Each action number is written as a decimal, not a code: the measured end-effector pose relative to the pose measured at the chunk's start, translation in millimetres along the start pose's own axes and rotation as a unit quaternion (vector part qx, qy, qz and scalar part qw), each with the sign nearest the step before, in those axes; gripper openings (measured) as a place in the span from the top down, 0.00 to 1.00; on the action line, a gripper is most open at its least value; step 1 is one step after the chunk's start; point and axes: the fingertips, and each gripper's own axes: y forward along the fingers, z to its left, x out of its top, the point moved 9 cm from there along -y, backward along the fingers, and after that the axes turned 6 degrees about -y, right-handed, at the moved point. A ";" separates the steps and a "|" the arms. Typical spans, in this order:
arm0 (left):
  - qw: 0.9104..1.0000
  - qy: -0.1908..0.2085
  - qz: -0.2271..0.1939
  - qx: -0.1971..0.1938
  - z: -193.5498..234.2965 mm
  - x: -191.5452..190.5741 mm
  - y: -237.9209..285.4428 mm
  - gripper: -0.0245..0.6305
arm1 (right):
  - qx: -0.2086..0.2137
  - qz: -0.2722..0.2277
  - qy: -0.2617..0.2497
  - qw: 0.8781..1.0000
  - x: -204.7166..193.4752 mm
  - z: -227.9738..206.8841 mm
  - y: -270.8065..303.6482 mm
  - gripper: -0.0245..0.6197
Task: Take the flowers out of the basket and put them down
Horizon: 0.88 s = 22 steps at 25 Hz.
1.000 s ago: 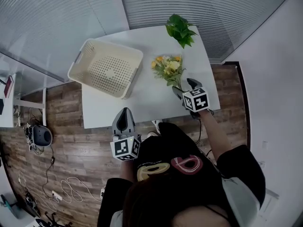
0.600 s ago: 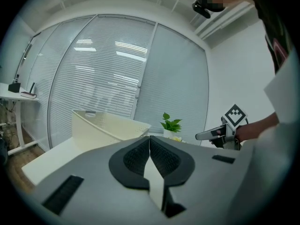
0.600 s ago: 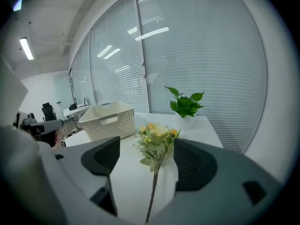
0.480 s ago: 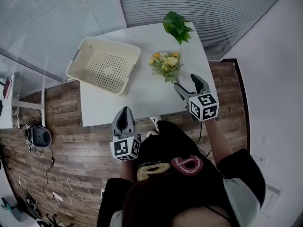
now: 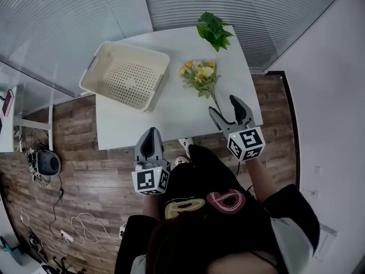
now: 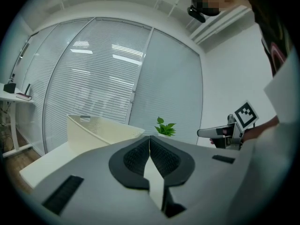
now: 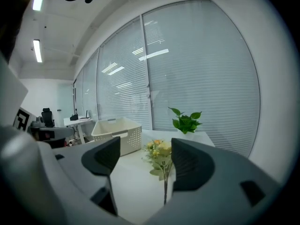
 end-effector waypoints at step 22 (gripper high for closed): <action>0.999 0.015 -0.019 0.029 9.4 8.7 -12.3 0.93 | -0.107 -0.026 -0.088 0.990 4.0 3.8 -22.0 0.95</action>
